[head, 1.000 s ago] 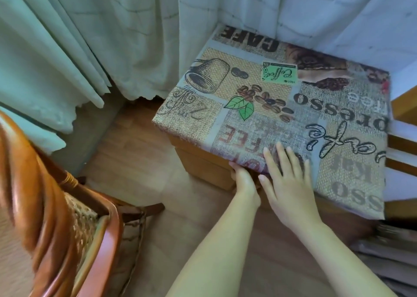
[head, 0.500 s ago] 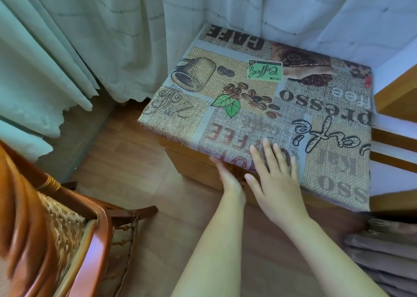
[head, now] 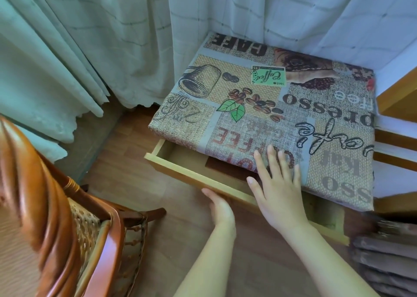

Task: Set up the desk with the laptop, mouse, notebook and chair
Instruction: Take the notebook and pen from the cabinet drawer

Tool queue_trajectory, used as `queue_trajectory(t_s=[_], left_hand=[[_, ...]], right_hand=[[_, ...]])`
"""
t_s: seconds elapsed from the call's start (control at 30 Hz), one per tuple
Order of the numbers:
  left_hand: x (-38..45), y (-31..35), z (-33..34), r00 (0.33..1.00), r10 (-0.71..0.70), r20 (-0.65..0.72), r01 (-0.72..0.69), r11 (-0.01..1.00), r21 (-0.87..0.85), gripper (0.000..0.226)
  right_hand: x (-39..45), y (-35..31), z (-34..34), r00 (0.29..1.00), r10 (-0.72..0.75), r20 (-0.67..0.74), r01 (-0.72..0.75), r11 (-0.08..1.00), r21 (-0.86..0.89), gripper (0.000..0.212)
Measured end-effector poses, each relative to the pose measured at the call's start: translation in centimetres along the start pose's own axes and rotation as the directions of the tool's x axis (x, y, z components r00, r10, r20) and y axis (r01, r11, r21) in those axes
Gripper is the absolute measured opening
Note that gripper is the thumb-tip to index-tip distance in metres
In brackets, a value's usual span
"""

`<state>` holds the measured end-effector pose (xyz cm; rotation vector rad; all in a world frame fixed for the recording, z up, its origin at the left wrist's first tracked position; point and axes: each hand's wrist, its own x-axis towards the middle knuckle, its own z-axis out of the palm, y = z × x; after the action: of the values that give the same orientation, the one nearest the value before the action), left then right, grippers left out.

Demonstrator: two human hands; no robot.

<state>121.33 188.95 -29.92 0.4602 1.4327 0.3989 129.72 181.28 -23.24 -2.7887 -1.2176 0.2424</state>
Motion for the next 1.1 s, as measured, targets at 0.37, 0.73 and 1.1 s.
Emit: queue_trajectory(t_s=[0.37,0.73,1.1], left_hand=[[0.5,5.2,-4.7,-0.037,0.571,0.820,-0.544,-0.700,0.463,0.037],[-0.1,4.9,-5.2,-0.057,0.501,0.864,-0.422,-0.796,0.433,0.028],[-1.8,4.5,-5.6,0.143,0.394,0.908,-0.469,-0.781,0.413,0.040]], right_hand=[[-0.3,-0.1,0.1,1.000,0.000,0.012,0.001,0.999,-0.036,0.067],[-0.9,-0.4,0.3,1.000,0.014,0.001,-0.014,0.998,-0.064,0.066],[-1.3,-0.4,0.6,0.999,0.022,-0.028,-0.022,0.999,-0.027,0.063]])
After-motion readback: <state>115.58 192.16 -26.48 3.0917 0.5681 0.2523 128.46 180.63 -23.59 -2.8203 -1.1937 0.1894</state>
